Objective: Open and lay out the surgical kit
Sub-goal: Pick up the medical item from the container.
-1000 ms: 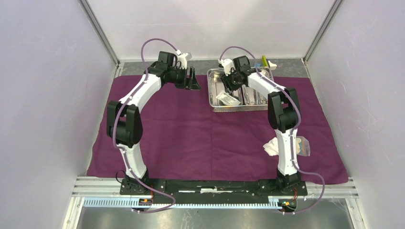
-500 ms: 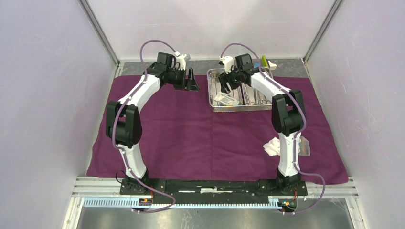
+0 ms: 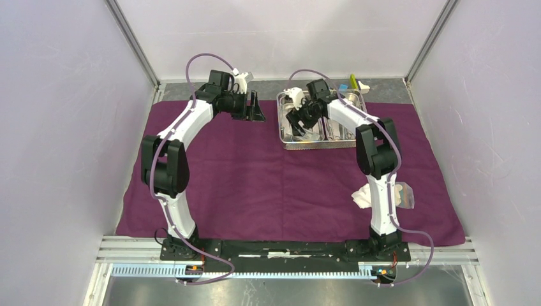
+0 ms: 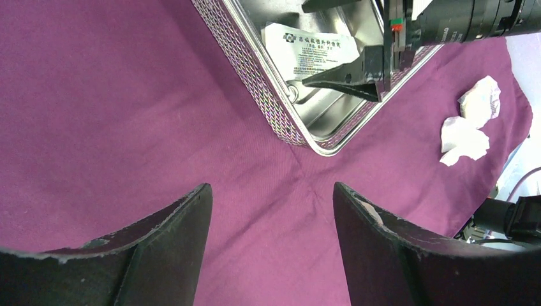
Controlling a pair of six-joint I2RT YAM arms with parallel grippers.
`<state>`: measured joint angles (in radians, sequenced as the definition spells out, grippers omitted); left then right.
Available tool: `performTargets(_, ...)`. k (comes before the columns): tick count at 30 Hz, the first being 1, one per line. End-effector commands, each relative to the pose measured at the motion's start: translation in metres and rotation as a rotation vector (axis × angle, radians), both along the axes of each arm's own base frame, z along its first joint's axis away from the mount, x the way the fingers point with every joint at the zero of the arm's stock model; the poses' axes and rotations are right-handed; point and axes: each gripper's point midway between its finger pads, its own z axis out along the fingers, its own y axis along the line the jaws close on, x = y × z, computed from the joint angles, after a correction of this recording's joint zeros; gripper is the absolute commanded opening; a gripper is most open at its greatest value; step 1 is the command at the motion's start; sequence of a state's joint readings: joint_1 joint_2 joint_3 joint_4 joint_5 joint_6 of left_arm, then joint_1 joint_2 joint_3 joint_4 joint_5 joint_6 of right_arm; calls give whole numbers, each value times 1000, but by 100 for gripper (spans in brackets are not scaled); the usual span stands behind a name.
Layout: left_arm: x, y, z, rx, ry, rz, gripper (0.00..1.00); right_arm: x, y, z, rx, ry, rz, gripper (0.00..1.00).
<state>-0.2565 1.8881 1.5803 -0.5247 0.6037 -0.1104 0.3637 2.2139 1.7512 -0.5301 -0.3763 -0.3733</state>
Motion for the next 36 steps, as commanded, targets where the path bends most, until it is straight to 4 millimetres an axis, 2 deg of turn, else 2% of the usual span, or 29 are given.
performTargets(1, 2, 0, 20, -12, -76, -32, 76, -3, 5, -1, -46, -28, 67, 84)
performTargets(6, 2, 1, 19, -11, -74, -30, 76, -2, 3, -10, -77, -13, 79, 81)
performTargets(12, 3, 2, 19, -11, -74, -30, 76, -1, 2, -22, -93, 9, 90, 70)
performTargets(16, 4, 3, 19, -9, -77, -28, 77, 2, 3, -19, -89, 0, 88, 57)
performTargets(23, 5, 5, 18, -10, -73, -25, 77, 13, 5, 3, -67, -57, 70, 38)
performTargets(28, 6, 3, 16, -14, -67, -27, 77, 19, 7, 21, -44, -96, 57, 35)
performTargets(36, 16, -8, 18, -76, -19, -22, 77, 29, 9, 63, 26, -197, 29, 31)
